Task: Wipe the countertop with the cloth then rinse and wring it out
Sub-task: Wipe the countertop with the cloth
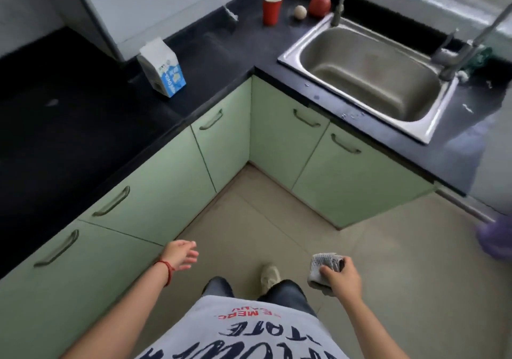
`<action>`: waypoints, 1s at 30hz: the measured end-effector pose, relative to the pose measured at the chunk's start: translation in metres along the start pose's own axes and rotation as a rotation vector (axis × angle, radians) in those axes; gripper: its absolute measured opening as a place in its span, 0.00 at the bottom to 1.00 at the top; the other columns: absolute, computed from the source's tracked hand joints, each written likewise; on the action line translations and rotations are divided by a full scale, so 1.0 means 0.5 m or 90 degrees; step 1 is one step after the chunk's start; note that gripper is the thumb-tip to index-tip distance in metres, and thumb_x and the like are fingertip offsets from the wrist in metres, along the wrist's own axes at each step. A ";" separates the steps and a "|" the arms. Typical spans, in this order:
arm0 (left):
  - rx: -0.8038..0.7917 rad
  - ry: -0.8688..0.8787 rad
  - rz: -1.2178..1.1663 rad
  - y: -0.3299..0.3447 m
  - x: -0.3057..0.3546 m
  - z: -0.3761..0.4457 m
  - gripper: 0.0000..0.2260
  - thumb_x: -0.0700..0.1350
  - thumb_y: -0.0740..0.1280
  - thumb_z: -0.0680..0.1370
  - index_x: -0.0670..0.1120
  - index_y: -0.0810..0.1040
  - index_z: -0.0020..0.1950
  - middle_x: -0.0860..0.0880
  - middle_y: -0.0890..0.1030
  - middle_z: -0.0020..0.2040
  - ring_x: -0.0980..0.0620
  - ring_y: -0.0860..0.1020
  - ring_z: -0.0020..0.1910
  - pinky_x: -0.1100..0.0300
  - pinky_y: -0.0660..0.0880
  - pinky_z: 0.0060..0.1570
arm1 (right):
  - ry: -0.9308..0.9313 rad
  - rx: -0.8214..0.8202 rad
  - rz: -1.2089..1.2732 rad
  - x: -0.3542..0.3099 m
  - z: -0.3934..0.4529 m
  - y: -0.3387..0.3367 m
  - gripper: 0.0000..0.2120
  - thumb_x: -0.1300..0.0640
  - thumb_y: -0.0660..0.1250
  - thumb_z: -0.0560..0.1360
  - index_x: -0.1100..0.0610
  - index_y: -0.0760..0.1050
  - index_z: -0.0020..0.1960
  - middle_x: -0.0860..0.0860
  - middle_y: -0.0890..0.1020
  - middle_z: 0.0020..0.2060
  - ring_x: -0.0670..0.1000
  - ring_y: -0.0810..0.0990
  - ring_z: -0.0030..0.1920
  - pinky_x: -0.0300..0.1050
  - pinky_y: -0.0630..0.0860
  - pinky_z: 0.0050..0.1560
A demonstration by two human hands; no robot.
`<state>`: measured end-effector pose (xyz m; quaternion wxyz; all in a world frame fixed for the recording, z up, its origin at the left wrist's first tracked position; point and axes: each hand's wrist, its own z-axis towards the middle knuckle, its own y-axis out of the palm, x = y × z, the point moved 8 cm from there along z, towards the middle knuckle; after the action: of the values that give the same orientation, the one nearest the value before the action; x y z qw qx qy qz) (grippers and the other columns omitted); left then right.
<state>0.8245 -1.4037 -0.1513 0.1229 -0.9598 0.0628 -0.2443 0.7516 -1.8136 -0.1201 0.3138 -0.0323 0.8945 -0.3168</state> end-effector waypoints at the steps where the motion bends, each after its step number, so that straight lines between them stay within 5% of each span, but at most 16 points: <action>1: 0.015 -0.013 -0.030 -0.006 -0.009 0.000 0.06 0.40 0.61 0.78 0.44 0.72 0.42 0.45 0.76 0.35 0.50 0.75 0.30 0.61 0.68 0.33 | -0.022 -0.020 -0.020 -0.036 0.025 0.004 0.09 0.62 0.67 0.69 0.58 0.68 0.47 0.59 0.77 0.44 0.52 0.74 0.34 0.39 0.70 0.24; 9: 0.126 -0.119 -0.279 -0.076 -0.131 -0.033 0.05 0.40 0.61 0.78 0.44 0.72 0.42 0.45 0.76 0.35 0.49 0.73 0.32 0.61 0.67 0.34 | -0.180 -0.177 -0.214 -0.290 0.103 0.150 0.12 0.58 0.69 0.66 0.56 0.71 0.48 0.57 0.78 0.43 0.58 0.78 0.42 0.53 0.81 0.37; 14: 0.194 -0.154 -0.390 -0.139 -0.198 -0.046 0.04 0.40 0.63 0.77 0.43 0.73 0.42 0.44 0.77 0.35 0.54 0.77 0.21 0.61 0.70 0.33 | -0.281 -0.254 -0.281 -0.421 0.079 0.295 0.11 0.59 0.69 0.68 0.57 0.69 0.45 0.56 0.77 0.42 0.56 0.75 0.44 0.43 0.67 0.36; 20: 0.244 -0.169 -0.440 -0.244 -0.194 -0.021 0.09 0.38 0.63 0.77 0.45 0.72 0.36 0.47 0.78 0.28 0.58 0.74 0.16 0.61 0.68 0.32 | -0.322 -0.254 -0.293 -0.538 0.044 0.418 0.12 0.60 0.70 0.68 0.63 0.71 0.47 0.56 0.76 0.40 0.56 0.73 0.42 0.44 0.65 0.41; 23: 0.252 -0.108 -0.393 -0.308 -0.130 -0.004 0.07 0.39 0.63 0.77 0.44 0.74 0.39 0.48 0.79 0.28 0.59 0.76 0.18 0.61 0.69 0.31 | -0.346 -0.247 -0.243 -0.602 0.014 0.445 0.11 0.61 0.71 0.68 0.62 0.71 0.46 0.56 0.77 0.38 0.56 0.74 0.41 0.45 0.65 0.40; 27: 0.237 0.036 -0.300 -0.400 0.001 0.008 0.06 0.40 0.62 0.78 0.46 0.75 0.41 0.49 0.79 0.36 0.54 0.77 0.33 0.63 0.71 0.34 | -0.397 -0.278 -0.145 -0.712 -0.046 0.495 0.09 0.63 0.71 0.68 0.63 0.72 0.45 0.54 0.77 0.35 0.55 0.74 0.38 0.45 0.68 0.38; 30: 0.240 0.124 -0.281 -0.465 0.103 0.002 0.08 0.39 0.61 0.78 0.49 0.75 0.41 0.50 0.79 0.37 0.55 0.77 0.35 0.67 0.72 0.34 | -0.419 -0.318 -0.069 -0.799 -0.086 0.532 0.08 0.66 0.71 0.69 0.59 0.72 0.43 0.51 0.77 0.34 0.50 0.74 0.35 0.35 0.71 0.34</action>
<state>0.8838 -1.1893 -0.0670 0.2360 -0.8826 -0.1825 -0.3634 1.0842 -1.4758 -0.0342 0.5481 -0.2540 0.7930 -0.0792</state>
